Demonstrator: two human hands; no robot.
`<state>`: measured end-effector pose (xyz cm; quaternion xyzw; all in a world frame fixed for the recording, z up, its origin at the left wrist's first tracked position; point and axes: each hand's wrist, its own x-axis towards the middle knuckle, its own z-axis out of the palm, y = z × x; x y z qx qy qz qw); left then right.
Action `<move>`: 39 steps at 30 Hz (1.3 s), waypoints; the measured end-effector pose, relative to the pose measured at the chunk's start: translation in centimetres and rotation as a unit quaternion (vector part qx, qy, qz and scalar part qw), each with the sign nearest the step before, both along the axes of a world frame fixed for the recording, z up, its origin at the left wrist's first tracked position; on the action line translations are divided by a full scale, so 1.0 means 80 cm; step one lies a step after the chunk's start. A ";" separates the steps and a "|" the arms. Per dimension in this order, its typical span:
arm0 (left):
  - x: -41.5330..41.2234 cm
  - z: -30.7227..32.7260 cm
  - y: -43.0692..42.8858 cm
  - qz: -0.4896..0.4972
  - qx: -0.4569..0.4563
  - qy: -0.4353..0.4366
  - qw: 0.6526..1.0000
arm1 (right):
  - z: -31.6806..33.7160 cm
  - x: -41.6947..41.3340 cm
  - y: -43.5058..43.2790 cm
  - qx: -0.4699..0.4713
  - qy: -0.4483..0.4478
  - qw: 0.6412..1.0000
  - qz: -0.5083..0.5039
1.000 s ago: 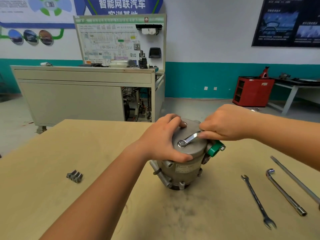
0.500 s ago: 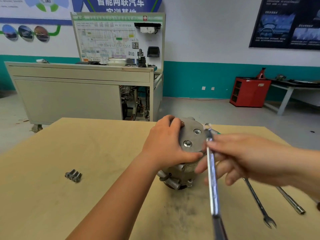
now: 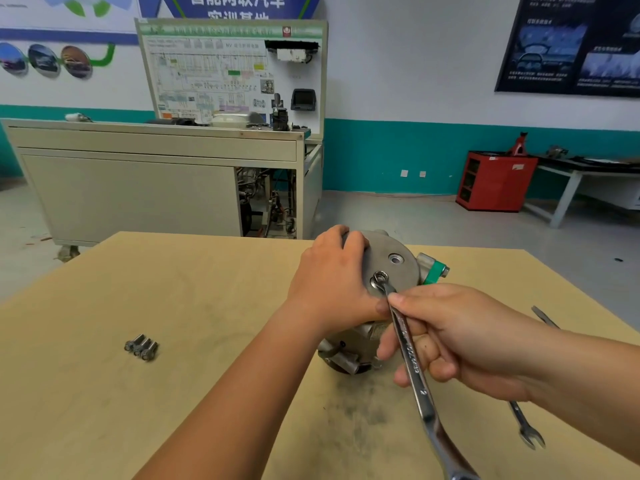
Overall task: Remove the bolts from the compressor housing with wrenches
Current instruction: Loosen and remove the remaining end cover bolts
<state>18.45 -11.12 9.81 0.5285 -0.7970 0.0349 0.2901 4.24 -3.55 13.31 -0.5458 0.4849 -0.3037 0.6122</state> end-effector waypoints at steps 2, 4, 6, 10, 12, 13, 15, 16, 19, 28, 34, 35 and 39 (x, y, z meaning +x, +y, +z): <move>0.000 0.001 0.001 0.002 0.000 -0.004 1.000 | 0.002 -0.002 -0.003 0.000 0.006 1.000 0.004; -0.001 0.000 0.001 0.004 0.002 -0.005 1.000 | 0.003 -0.003 -0.008 -0.005 0.015 1.000 0.009; -0.001 0.000 0.002 0.006 0.003 -0.008 1.000 | 0.002 -0.007 -0.013 -0.011 0.037 0.999 0.023; 0.007 0.004 0.001 -0.027 0.023 -0.001 0.999 | 0.006 -0.019 -0.021 -0.031 0.137 0.987 0.075; 0.010 0.007 -0.001 -0.048 0.043 0.007 0.998 | 0.010 -0.027 -0.026 -0.060 0.210 0.971 0.102; 0.010 0.008 -0.001 -0.051 0.047 0.010 0.998 | 0.013 -0.031 -0.029 -0.074 0.244 0.960 0.111; 0.009 0.006 -0.002 -0.048 0.041 0.014 0.998 | 0.023 -0.042 -0.036 -0.094 0.309 0.938 0.123; 0.008 0.004 -0.002 -0.047 0.035 0.014 0.998 | 0.029 -0.048 -0.040 -0.108 0.346 0.924 0.125; 0.009 0.001 -0.004 -0.054 0.035 0.010 0.998 | 0.049 -0.072 -0.066 -0.207 0.488 0.840 0.114; 0.025 0.003 -0.006 -0.066 0.052 0.023 0.996 | 0.077 -0.118 -0.097 -0.309 0.441 0.839 0.085; 0.021 -0.005 -0.003 -0.049 0.027 0.030 0.998 | 0.038 -0.078 -0.030 -0.107 0.176 0.976 0.063; 0.019 -0.005 -0.002 -0.047 0.025 0.029 0.998 | 0.027 -0.065 -0.018 -0.065 0.145 0.984 0.077; 0.012 -0.004 0.001 -0.042 0.021 0.032 0.998 | -0.001 -0.020 0.018 0.037 -0.015 0.995 0.094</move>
